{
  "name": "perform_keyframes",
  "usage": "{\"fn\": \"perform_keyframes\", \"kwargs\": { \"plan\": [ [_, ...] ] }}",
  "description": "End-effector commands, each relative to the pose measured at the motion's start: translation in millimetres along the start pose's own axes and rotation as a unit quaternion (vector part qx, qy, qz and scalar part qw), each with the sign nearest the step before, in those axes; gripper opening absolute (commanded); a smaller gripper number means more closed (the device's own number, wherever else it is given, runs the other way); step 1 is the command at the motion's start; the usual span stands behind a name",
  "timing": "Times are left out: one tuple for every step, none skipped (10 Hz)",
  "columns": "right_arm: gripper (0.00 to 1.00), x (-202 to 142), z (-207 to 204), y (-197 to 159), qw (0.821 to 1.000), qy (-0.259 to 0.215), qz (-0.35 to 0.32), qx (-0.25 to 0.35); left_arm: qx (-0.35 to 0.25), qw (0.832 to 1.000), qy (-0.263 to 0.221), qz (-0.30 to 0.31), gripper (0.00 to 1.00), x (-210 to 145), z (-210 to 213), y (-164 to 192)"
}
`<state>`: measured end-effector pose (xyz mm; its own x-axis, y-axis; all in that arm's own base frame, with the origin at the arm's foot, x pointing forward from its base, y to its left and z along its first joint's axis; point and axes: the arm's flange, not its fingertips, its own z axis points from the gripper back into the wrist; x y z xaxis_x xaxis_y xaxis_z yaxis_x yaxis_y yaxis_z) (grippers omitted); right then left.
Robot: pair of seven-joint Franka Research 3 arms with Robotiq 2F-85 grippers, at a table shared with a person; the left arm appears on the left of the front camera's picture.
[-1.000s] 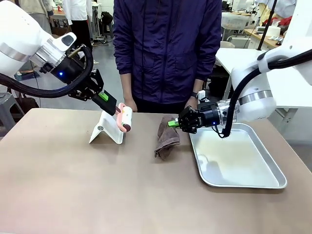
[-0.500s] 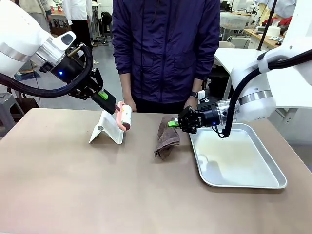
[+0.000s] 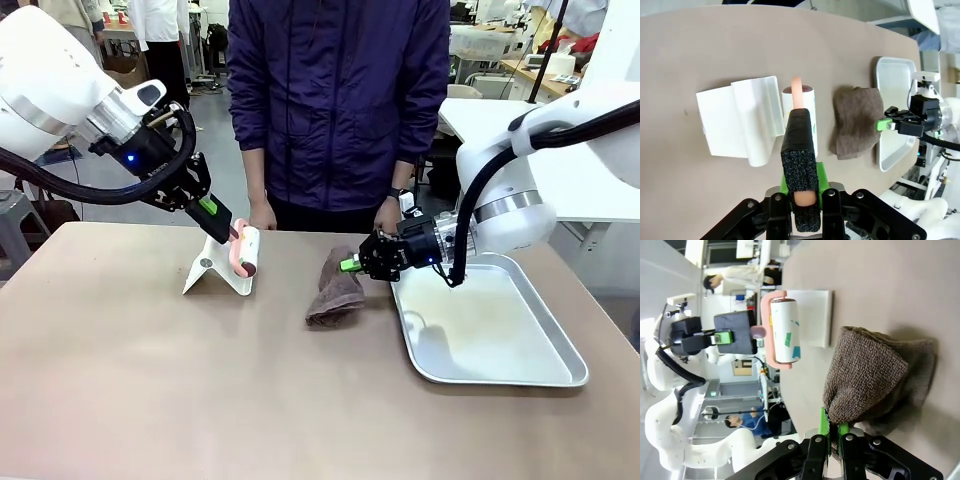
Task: Clean the surface of the table.
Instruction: Return the Lint Roller and towel to their original positions.
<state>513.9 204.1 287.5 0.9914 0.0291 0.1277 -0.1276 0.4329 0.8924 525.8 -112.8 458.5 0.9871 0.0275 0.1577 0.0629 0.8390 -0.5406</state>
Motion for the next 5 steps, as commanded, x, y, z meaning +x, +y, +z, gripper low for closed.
{"fn": "perform_keyframes", "kwargs": {
  "plan": [
    [0.07, 8, -4, 7, 1.000, 0.004, -0.007, -0.028, 0.017, 1.000, 0.005, 0.019, 0.22, 12, -3, -8],
    [0.07, 8, -4, 7, 1.000, 0.004, -0.007, -0.027, 0.013, 0.999, 0.000, 0.036, 0.22, 16, -7, -4],
    [0.07, 7, -5, 6, 1.000, 0.007, -0.005, -0.026, 0.014, 0.999, 0.004, 0.045, 0.22, 17, -11, -1],
    [0.07, 6, -5, 5, 1.000, 0.006, -0.007, -0.023, 0.023, 0.999, 0.010, 0.047, 0.22, 17, -15, 1],
    [0.07, 6, -5, 4, 1.000, 0.006, -0.008, -0.018, 0.030, 0.998, 0.009, 0.049, 0.22, 18, -18, 2]
  ]
}}
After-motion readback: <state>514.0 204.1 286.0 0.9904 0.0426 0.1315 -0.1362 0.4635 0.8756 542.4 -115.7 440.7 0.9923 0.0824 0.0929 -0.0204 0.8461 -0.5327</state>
